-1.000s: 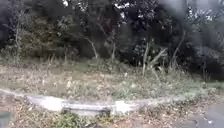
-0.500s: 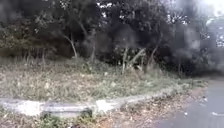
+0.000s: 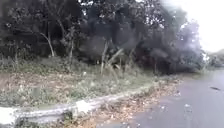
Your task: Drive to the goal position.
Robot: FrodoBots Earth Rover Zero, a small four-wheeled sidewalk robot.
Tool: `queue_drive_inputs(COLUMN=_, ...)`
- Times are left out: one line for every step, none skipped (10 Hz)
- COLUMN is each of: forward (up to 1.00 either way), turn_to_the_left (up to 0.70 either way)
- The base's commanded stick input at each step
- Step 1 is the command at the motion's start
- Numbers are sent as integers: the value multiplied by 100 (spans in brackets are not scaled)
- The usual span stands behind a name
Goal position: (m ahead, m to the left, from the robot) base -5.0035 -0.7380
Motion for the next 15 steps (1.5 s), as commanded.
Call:
queue_drive_inputs(forward=0, turn_to_the_left=-45)
queue_drive_inputs(forward=0, turn_to_the_left=-45)
queue_drive_inputs(forward=0, turn_to_the_left=-45)
queue_drive_inputs(forward=0, turn_to_the_left=-45)
queue_drive_inputs(forward=0, turn_to_the_left=-45)
queue_drive_inputs(forward=0, turn_to_the_left=-45)
queue_drive_inputs(forward=0, turn_to_the_left=-45)
queue_drive_inputs(forward=0, turn_to_the_left=-45)
queue_drive_inputs(forward=0, turn_to_the_left=-45)
queue_drive_inputs(forward=0, turn_to_the_left=-45)
queue_drive_inputs(forward=0, turn_to_the_left=-45)
queue_drive_inputs(forward=0, turn_to_the_left=-45)
queue_drive_inputs(forward=0, turn_to_the_left=-45)
queue_drive_inputs(forward=0, turn_to_the_left=-26)
queue_drive_inputs(forward=0, turn_to_the_left=-6)
